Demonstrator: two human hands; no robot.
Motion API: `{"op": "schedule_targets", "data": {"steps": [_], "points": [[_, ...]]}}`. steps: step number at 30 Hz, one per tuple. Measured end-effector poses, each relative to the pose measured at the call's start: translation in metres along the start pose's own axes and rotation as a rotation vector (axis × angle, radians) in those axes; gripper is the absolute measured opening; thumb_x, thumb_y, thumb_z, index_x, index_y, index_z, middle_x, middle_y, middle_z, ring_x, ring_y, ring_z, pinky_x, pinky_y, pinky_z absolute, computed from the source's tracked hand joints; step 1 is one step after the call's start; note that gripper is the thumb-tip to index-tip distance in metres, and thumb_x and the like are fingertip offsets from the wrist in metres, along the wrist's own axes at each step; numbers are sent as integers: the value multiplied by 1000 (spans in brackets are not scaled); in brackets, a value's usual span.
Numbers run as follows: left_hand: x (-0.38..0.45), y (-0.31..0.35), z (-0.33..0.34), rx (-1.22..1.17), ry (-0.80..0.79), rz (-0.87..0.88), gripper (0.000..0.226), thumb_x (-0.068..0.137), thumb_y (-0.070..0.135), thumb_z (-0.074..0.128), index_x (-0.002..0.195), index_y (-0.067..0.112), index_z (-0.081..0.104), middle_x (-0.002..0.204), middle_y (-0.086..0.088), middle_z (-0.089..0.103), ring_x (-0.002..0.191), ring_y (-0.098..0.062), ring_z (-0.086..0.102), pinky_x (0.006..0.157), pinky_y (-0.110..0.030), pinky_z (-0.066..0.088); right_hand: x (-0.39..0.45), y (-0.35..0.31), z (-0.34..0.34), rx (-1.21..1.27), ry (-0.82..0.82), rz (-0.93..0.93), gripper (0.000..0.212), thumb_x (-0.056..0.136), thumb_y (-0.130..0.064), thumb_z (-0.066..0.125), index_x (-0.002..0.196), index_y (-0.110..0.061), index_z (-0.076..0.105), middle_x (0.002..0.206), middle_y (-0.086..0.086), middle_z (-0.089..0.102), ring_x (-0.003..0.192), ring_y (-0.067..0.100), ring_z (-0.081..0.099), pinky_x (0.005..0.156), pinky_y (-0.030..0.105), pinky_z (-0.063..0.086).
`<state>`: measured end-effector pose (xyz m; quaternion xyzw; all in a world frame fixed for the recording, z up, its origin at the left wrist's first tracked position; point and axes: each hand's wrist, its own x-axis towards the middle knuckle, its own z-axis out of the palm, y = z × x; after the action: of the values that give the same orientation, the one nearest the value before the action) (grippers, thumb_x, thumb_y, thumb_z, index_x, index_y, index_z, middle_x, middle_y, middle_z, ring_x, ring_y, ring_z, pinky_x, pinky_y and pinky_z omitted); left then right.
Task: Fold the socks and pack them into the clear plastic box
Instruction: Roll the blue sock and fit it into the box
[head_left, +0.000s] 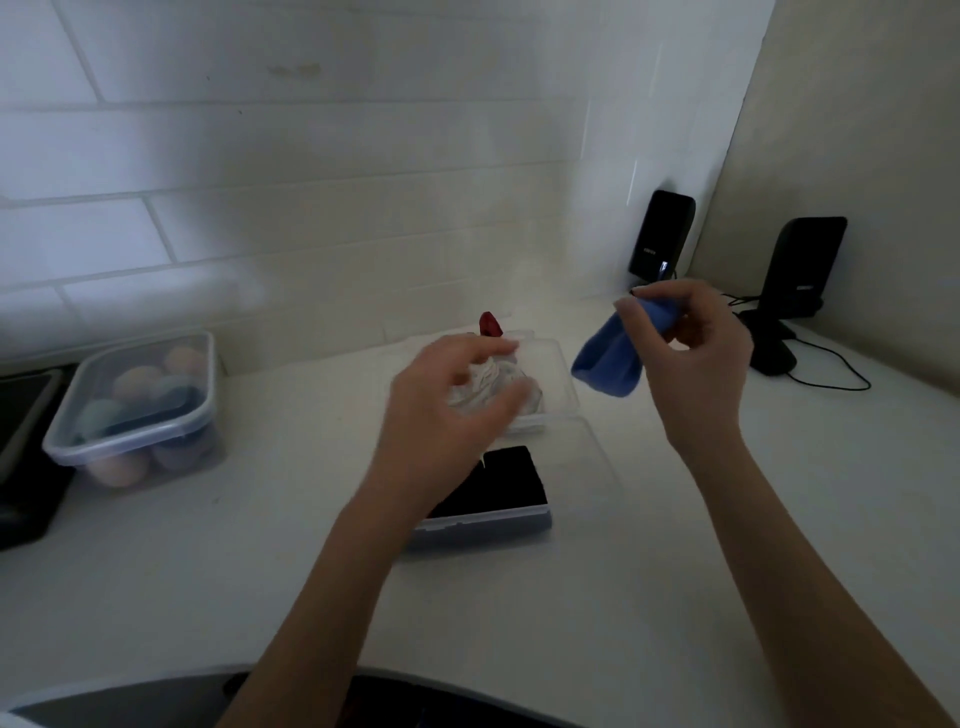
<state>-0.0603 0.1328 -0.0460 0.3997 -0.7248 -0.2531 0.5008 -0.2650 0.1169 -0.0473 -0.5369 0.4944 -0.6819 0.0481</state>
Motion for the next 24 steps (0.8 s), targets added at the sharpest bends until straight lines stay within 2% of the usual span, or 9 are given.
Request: {"op": "schedule_targets", "data": {"steps": [5, 8, 10, 11, 13, 15, 19, 22, 24], "points": [[13, 21, 44, 190, -342, -35, 89, 69, 53, 72, 143, 31, 26, 148, 9, 35, 131, -8, 35, 107, -28, 31, -3, -21, -4, 219, -70, 48, 13, 82, -20, 68, 90, -12, 62, 72, -9, 63, 50, 4, 56, 42, 15, 44], [25, 17, 57, 103, -337, -30, 65, 72, 42, 75, 127, 23, 47, 119, 4, 58, 101, -6, 56, 87, -23, 48, -4, -19, -4, 418, -146, 180, 7, 82, -22, 64, 80, -16, 63, 57, -8, 59, 34, 8, 42, 32, 16, 33], [27, 12, 58, 89, -301, -22, 23, 77, 33, 72, 91, 23, 57, 79, 11, 59, 68, 2, 55, 62, -10, 41, -2, -14, -4, 552, -199, 250, 21, 77, -39, 71, 82, -20, 65, 56, -5, 55, 33, 8, 35, 34, 14, 27], [27, 10, 58, 79, -272, -27, 18, 79, 30, 71, 76, 23, 55, 65, 12, 54, 57, 3, 52, 56, -9, 39, -1, -11, -5, 603, -229, 277, 33, 71, -50, 73, 86, -22, 66, 58, -4, 52, 36, 8, 34, 35, 15, 25], [28, 3, 57, 32, -216, -61, 24, 81, 27, 69, 66, 16, 55, 57, 5, 54, 51, -2, 50, 53, -9, 39, 2, -6, -8, 623, -332, 306, 58, 59, -64, 72, 102, -27, 65, 70, -4, 49, 45, 6, 33, 36, 17, 26], [29, 1, 52, -30, -190, -99, 24, 82, 27, 69, 75, 5, 62, 66, -6, 64, 56, -9, 56, 56, -13, 42, 4, -5, -13, 482, -501, 323, 71, 58, -65, 72, 116, -26, 61, 76, -10, 49, 52, 5, 33, 42, 17, 29], [34, -3, 46, 8, -262, -100, 18, 82, 14, 67, 66, 12, 58, 60, -1, 56, 48, -2, 48, 53, -11, 41, -6, -10, -7, 203, -684, 275, 26, 80, -14, 69, 105, -12, 63, 60, -19, 60, 50, -3, 50, 51, 12, 39], [41, -7, 45, 105, -209, -89, 13, 77, 3, 68, 90, 5, 68, 83, -16, 65, 65, 7, 47, 79, -14, 47, -1, -5, 3, 56, -662, 241, 29, 82, 13, 57, 105, -4, 64, 95, 1, 63, 79, -4, 58, 68, 13, 48], [39, -10, 42, 47, -25, -41, 31, 73, 19, 71, 102, 12, 63, 95, -3, 62, 81, 1, 55, 85, -12, 45, 4, -6, 3, -72, -758, 197, 38, 84, 13, 54, 121, 7, 57, 117, 2, 59, 103, 5, 57, 84, 13, 44]]}}
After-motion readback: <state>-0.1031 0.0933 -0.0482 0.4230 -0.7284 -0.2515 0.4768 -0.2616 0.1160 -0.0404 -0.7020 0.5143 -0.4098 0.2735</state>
